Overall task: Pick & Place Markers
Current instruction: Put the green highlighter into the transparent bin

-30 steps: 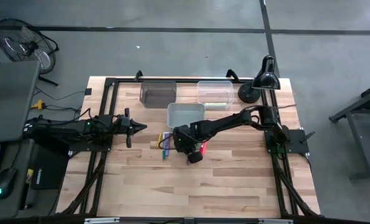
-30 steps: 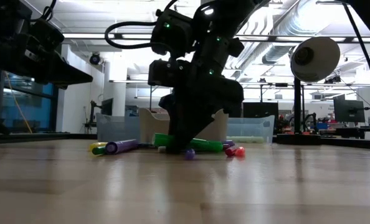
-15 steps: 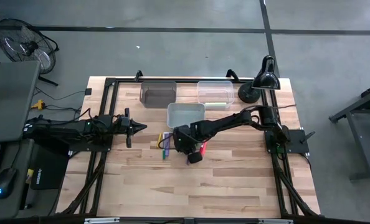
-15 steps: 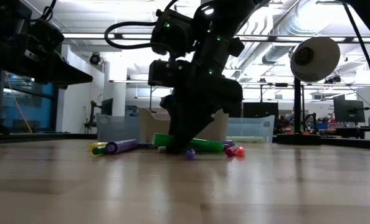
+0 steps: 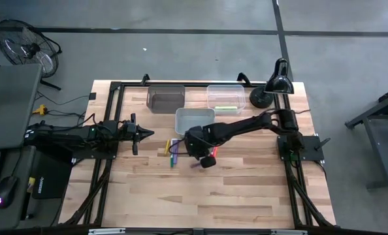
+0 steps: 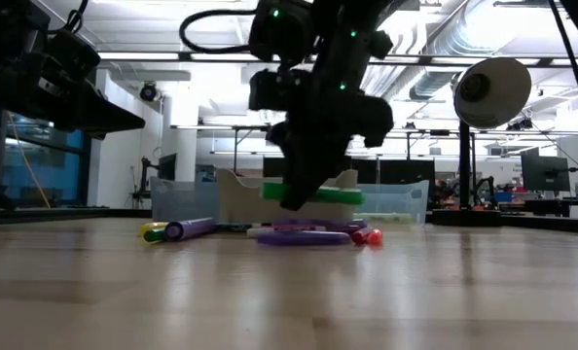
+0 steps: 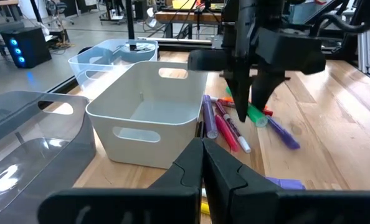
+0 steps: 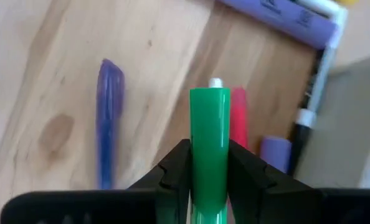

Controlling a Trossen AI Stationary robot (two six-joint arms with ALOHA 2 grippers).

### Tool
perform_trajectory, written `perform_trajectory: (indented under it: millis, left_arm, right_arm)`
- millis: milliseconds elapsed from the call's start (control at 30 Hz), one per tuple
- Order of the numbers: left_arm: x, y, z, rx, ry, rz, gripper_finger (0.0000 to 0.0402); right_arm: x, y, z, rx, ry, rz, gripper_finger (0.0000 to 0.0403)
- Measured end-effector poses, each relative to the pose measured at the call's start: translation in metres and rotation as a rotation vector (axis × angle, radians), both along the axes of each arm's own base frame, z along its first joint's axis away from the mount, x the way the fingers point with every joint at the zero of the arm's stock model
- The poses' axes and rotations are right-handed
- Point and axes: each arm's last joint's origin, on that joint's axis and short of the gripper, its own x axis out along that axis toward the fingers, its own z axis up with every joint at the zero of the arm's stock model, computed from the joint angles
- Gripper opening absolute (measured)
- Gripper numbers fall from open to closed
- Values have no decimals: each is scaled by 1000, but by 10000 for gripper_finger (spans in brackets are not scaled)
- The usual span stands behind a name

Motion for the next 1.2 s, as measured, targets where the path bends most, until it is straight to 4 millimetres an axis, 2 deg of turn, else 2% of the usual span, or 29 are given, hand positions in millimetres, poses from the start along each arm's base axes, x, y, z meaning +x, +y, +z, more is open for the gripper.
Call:
perform_trajectory:
  millis: [367, 633, 1000, 1200]
  left_arm:
    - [0, 0, 0, 0, 0, 1, 1]
    - [0, 0, 0, 0, 1, 0, 1]
    - [0, 0, 0, 0, 0, 0, 1]
    - [0, 0, 0, 0, 0, 1, 1]
  right_arm:
    - [-24, -3, 51, 3, -20, -110, 73]
    - [-46, -9, 75, -56, 28, -222, 73]
    - [-59, -23, 77, -124, 123, -302, 73]
    - [-64, -24, 76, -125, 173, -310, 73]
